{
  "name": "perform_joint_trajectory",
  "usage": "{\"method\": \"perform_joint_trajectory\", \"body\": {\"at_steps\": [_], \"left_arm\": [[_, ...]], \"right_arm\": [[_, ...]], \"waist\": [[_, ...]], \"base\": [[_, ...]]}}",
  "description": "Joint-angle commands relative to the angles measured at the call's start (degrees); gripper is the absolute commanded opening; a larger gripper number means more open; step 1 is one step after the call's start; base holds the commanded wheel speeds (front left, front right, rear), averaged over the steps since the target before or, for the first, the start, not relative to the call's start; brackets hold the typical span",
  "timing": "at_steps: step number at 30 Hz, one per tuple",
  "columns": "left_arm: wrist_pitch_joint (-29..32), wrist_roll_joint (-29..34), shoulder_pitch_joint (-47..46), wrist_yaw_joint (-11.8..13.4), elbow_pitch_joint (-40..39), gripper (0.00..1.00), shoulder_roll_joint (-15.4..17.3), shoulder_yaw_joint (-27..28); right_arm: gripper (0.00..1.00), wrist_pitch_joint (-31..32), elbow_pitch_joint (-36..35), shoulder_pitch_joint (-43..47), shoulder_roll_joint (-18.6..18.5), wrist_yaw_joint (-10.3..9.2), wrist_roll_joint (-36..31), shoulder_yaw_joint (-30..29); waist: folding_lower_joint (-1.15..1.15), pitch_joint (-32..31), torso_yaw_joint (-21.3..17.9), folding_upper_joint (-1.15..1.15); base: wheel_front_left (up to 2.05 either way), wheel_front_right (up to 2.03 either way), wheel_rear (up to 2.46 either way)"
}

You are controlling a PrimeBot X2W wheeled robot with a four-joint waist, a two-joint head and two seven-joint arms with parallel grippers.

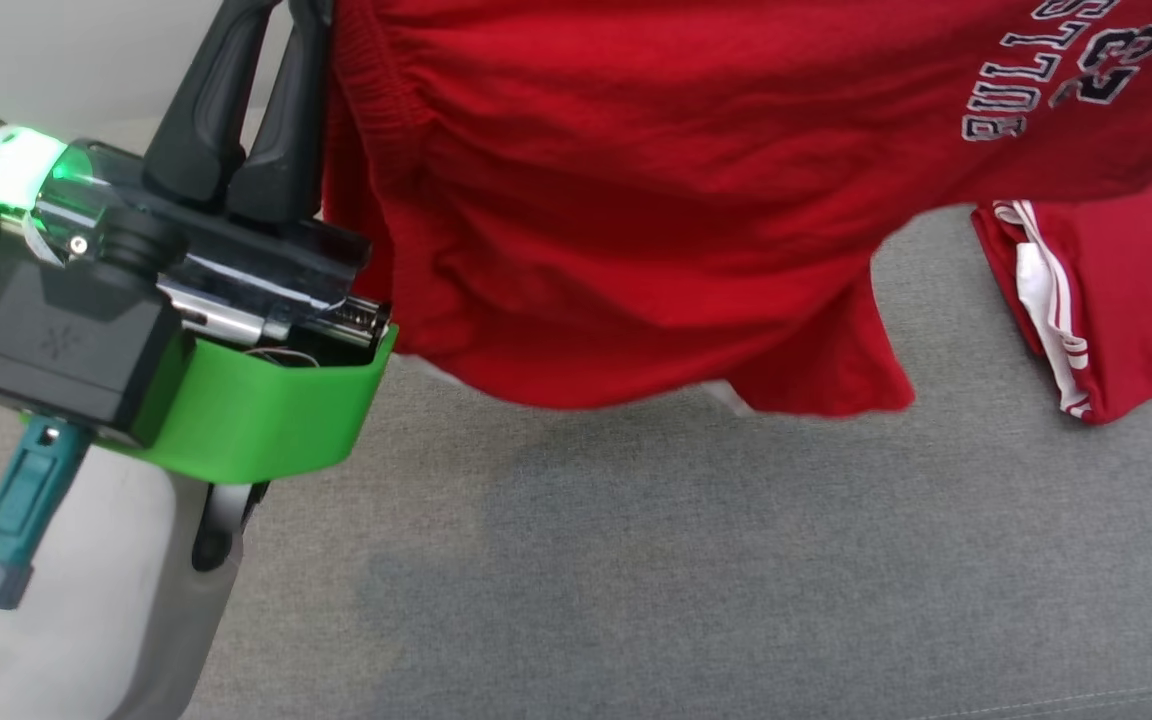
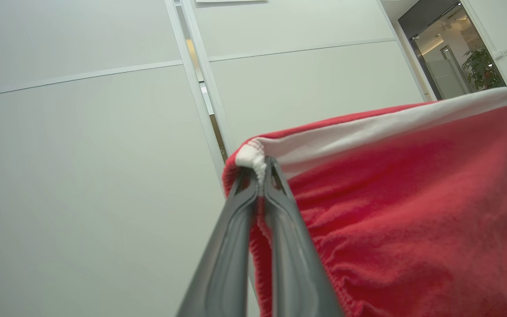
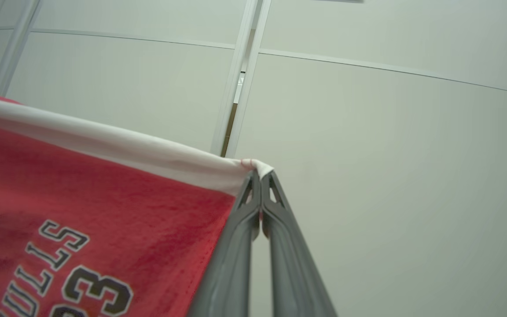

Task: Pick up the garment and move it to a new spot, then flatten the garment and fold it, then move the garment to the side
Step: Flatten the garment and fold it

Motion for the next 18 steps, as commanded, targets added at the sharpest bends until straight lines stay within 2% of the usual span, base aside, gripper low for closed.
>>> {"method": "perform_joint_trajectory", "body": {"at_steps": [1,7,13,18], "left_arm": [[0.5,-0.9,-1.2,-0.4,0.2,0.00,0.0,0.4],[0.8,-4.7,-6.2,-2.3,6.3,0.00,-1.8,0.6],[-4.2,-6.7,-16.8,-4.3,22.0,0.00,-6.0,1.2],[-10.0,-8.3,-29.1,-5.1,39.5,0.00,-8.6,4.4]], "right_arm": [[0.00,0.6,-0.4,0.4,0.2,-0.12,0.2,-0.7],[0.00,2.6,2.3,-4.4,-0.3,-0.12,2.2,0.6],[0.00,2.0,12.2,-15.7,-1.5,-0.12,4.6,4.9],[0.00,-0.3,24.0,-31.0,1.5,-0.12,5.8,11.3]], "waist": [[0.00,-0.5,-0.8,0.00],[0.00,3.4,-1.0,0.00],[0.00,9.2,-0.8,0.00],[0.00,11.5,-1.9,0.00]], "base": [[0.00,0.00,0.00],[0.00,0.00,0.00],[0.00,0.00,0.00],[0.00,0.00,0.00]]}}
